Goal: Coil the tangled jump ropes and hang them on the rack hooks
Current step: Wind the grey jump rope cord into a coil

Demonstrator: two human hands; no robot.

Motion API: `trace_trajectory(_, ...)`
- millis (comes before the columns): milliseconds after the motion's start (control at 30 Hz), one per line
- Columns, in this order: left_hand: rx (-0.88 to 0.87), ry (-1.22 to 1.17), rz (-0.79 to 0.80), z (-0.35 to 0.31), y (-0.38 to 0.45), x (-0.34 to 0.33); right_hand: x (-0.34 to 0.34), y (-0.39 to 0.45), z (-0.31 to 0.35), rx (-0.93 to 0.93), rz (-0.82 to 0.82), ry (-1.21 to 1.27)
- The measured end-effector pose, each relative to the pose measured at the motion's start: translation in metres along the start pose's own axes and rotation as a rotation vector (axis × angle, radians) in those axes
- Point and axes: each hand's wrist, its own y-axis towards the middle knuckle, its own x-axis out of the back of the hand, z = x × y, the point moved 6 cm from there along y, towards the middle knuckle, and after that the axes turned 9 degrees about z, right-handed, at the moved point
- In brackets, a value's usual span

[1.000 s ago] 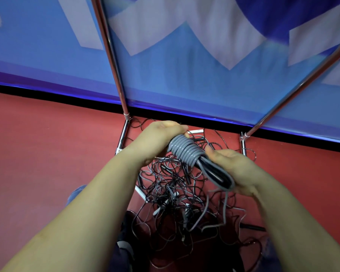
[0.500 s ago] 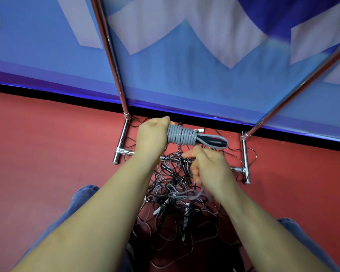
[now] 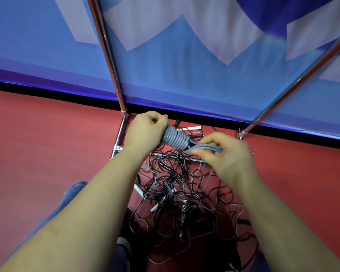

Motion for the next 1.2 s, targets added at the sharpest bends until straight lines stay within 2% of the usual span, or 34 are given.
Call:
trace_trajectory(67,-0.015,-0.079,0.129,-0.004,-0.002,-0.006,0.003,0.004,-0.004,0.008,0.029,-0.031)
trace_trajectory(200,-0.017,-0.130,0.347,-0.006,-0.007,-0.016,-0.021,0.002,-0.016,-0.106,0.453,0.131)
trace_trajectory(233,-0.001,-0.142,0.377,-0.005,-0.008,-0.017,-0.026,0.000,-0.018,-0.125,0.514,0.167)
trace_trajectory(433,0.062,-0.265,0.427,-0.005,-0.009,-0.020,-0.022,0.003,-0.018,-0.240,0.490,0.430)
trace_trajectory(500,0.074,-0.350,0.426,-0.007,-0.008,-0.022,-0.024,-0.001,-0.013,-0.287,0.518,0.618)
trace_trajectory(567,0.102,-0.465,0.410,-0.010,-0.008,-0.023,-0.026,-0.002,-0.007,-0.288,0.480,0.887)
trace_trajectory(633,0.170,-0.574,0.358,-0.012,-0.012,-0.026,-0.027,-0.001,-0.003,-0.256,0.316,1.082)
trace_trajectory(667,0.213,-0.617,0.332,-0.013,-0.016,-0.029,-0.026,-0.001,-0.004,-0.258,0.164,1.075)
trace_trajectory(767,0.346,-0.758,0.295,-0.013,-0.041,-0.045,-0.013,-0.021,0.000,-0.279,-0.309,0.743)
trace_trajectory(800,0.385,-0.818,0.284,-0.013,-0.050,-0.051,-0.009,-0.029,0.007,-0.246,-0.386,0.662)
trace_trajectory(900,0.408,-0.949,0.158,-0.021,-0.079,-0.046,-0.007,-0.050,0.032,-0.076,-0.350,0.644)
trace_trajectory(967,0.312,-0.867,-0.006,-0.028,-0.102,-0.029,-0.007,-0.071,0.047,-0.008,-0.246,0.615)
trace_trajectory(1100,-0.001,-0.520,-0.314,-0.048,-0.171,0.008,-0.002,-0.121,0.072,0.079,-0.091,0.444)
trace_trajectory(1200,-0.289,-0.409,-0.456,-0.072,-0.218,0.033,0.002,-0.152,0.091,0.028,-0.090,0.582)
